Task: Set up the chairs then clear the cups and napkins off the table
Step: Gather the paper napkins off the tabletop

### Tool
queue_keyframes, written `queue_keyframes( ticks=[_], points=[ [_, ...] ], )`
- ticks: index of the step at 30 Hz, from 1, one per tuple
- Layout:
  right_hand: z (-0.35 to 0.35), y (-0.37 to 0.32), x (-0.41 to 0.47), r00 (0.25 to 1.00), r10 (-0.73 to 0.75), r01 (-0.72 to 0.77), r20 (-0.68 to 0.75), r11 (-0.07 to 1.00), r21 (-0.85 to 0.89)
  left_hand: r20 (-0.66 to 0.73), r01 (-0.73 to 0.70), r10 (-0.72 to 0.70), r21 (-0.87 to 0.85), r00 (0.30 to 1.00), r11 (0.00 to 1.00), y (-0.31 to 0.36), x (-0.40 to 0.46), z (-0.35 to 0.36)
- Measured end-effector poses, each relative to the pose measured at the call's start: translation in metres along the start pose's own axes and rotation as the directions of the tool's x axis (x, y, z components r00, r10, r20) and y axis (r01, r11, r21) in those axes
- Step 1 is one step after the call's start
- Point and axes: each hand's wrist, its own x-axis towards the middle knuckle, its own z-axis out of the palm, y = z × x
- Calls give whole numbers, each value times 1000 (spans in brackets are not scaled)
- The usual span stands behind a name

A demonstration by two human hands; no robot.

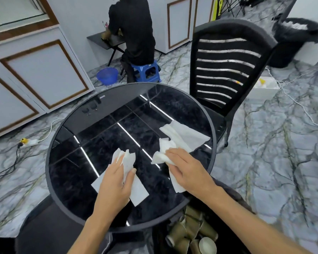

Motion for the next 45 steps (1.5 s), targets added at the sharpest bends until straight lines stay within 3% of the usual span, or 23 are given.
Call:
queue_keyframes(
  ticks=[8, 11, 15, 19, 25, 32, 45],
  points=[
    [-38, -1, -56, 1000, 1, 0, -7, 999, 35, 11, -28, 28, -3, 1000, 1000, 44, -32, 15],
    [-44, 7, -61, 1000, 21, -20, 14, 997, -68, 42, -17, 16, 22, 999, 1000, 56, -38, 24],
    [-48, 23, -54, 978, 181, -145, 101, 946, -289, 66, -75, 70, 79, 995, 994, 62, -35, 38],
    [-46, 47, -34, 920, 358, -283, 159, 889, -360, 32, -199, 196, 140, 980, 970, 63, -19, 54],
    [-37, 63, -7, 891, 398, -284, 216, 862, -419, 81, -181, 164, 324, 983, 928, 68, 23, 71],
    [-32, 57, -10, 956, 281, -256, 89, 941, -224, 116, -173, 148, 250, 982, 953, 61, 23, 71],
    [-46, 41, -60, 951, 301, -299, -73, 954, 33, 72, -161, 154, 121, 986, 980, 69, -27, 70]
  ],
)
